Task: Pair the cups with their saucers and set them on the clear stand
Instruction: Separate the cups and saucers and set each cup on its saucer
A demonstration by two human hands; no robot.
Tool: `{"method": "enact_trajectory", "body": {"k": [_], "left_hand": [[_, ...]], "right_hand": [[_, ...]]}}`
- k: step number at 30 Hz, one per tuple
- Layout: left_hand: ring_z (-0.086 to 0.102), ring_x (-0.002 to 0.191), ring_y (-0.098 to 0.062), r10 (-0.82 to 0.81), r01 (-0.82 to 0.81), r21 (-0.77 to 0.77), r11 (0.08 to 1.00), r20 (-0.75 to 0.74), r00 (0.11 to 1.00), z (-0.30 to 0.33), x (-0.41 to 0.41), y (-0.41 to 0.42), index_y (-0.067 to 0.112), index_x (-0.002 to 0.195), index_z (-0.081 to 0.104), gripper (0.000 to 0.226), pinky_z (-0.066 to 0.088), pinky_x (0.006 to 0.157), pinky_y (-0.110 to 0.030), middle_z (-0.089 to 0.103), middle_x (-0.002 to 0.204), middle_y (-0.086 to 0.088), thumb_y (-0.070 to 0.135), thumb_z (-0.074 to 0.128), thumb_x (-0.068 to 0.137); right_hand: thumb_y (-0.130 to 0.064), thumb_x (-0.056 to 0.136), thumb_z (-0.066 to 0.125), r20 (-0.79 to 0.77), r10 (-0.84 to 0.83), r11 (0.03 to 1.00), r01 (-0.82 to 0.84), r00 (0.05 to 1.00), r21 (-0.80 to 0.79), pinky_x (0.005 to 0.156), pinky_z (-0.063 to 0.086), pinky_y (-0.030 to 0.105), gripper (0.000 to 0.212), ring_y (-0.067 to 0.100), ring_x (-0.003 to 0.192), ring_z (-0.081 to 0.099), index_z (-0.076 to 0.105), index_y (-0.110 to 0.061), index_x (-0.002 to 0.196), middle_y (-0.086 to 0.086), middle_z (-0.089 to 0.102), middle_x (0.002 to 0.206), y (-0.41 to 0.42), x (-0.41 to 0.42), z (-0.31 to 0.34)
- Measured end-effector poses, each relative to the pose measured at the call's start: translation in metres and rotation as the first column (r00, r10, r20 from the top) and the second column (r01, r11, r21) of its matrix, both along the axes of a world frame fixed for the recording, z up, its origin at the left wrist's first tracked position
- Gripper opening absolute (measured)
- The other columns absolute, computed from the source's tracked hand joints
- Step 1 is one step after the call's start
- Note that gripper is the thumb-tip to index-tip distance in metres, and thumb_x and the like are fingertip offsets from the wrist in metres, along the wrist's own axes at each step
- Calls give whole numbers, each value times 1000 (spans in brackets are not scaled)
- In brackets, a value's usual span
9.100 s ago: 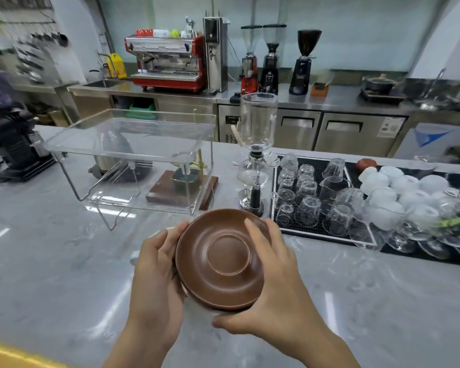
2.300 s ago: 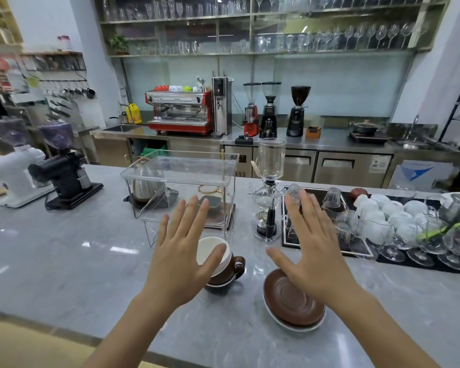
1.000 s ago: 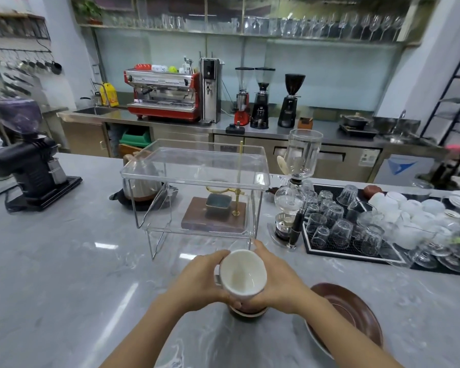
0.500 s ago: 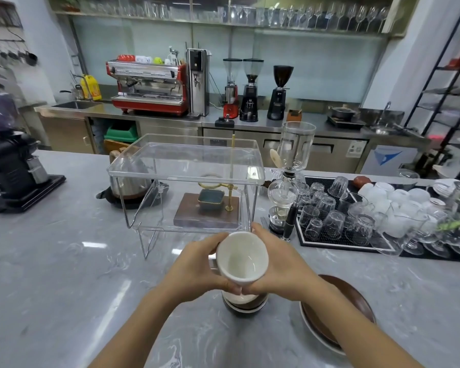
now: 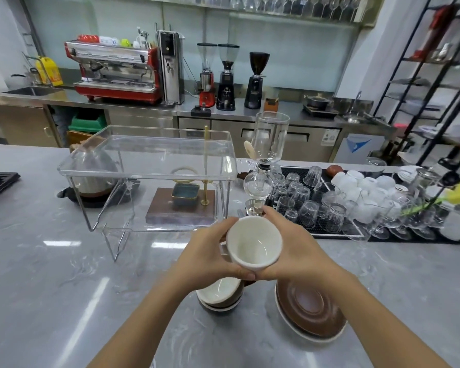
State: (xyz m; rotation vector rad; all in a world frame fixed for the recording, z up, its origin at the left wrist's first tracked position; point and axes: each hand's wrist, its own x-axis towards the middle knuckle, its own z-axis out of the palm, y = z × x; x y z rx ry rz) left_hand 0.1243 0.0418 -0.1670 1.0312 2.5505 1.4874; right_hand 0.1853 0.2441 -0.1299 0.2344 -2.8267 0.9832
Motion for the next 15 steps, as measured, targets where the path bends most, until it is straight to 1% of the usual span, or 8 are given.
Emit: {"method": "enact_trajectory", "body": {"k": [1, 3, 5, 6, 8, 10, 13, 15], "left_hand": [[67, 99, -7, -6, 6, -4, 1000, -11, 1000, 1, -1, 5, 35, 121, 62, 83, 57, 83, -36, 71, 106, 15, 48, 98, 48], [67, 100, -3, -26, 26, -10, 1000, -16, 1000, 3, -3, 18, 36, 123, 61, 83, 56, 82, -27, 71, 106, 19, 48, 97, 50], [67, 97, -1, -35, 35, -2, 999, -4, 999, 5, -5, 30, 37, 122, 61, 80, 52, 77, -17, 71, 103, 21, 46, 97, 52], [67, 96, -1, -33, 32, -11, 999, -2, 999, 5, -7, 36, 37, 122, 60, 79, 50, 76, -14, 70, 103, 21, 46, 97, 52], [67, 95, -2, -15, 14, -43, 999, -3, 1000, 3, -11, 46, 37, 121, 60, 78, 48, 74, -14, 70, 103, 19, 48, 97, 53], [66, 94, -2, 7, -7, -84, 996, 5, 1000, 0, -15, 54, 38, 119, 59, 77, 50, 74, -18, 69, 103, 19, 51, 96, 52], [64, 92, -2, 65, -64, -204, 977, -1, 998, -3, -24, 69, 40, 119, 55, 81, 54, 77, -27, 67, 103, 19, 58, 92, 50], [64, 92, -6, 105, -101, -271, 957, 2, 994, -6, -30, 78, 37, 120, 56, 83, 54, 77, -28, 68, 104, 17, 58, 91, 48]], "right_hand": [[-48, 47, 93, -10, -2, 1000, 2, 1000, 5, 94, 37, 15, 124, -4, 122, 46, 28, -28, 151, -22, 48, 134, 4, 0, 2], [-44, 49, 94, -7, -13, 1000, 13, 1000, -4, 96, 35, 16, 124, -7, 122, 40, 27, -27, 152, -25, 42, 131, 16, -1, 3], [-40, 50, 95, 6, -15, 999, 15, 1000, -34, 100, 32, 16, 125, -6, 126, 37, 26, -25, 153, -23, 40, 135, 27, -4, 2], [-38, 50, 95, 16, -15, 999, 16, 1000, -46, 102, 31, 16, 125, -5, 128, 37, 25, -25, 153, -22, 40, 137, 33, -7, 1], [-35, 51, 96, 35, -6, 998, 8, 999, -59, 102, 31, 17, 124, -2, 131, 38, 26, -24, 153, -22, 39, 137, 44, -14, -4], [-34, 52, 95, 49, 8, 998, -5, 999, -67, 104, 31, 19, 124, 3, 135, 38, 25, -23, 153, -20, 39, 139, 52, -22, -10], [-35, 54, 94, 73, 37, 998, -34, 997, -50, 109, 27, 21, 125, 10, 143, 32, 22, -19, 155, -9, 33, 156, 63, -38, -22], [-35, 55, 94, 100, 53, 997, -47, 994, -66, 112, 25, 22, 125, 12, 145, 29, 21, -17, 155, -5, 30, 159, 70, -47, -32]]}}
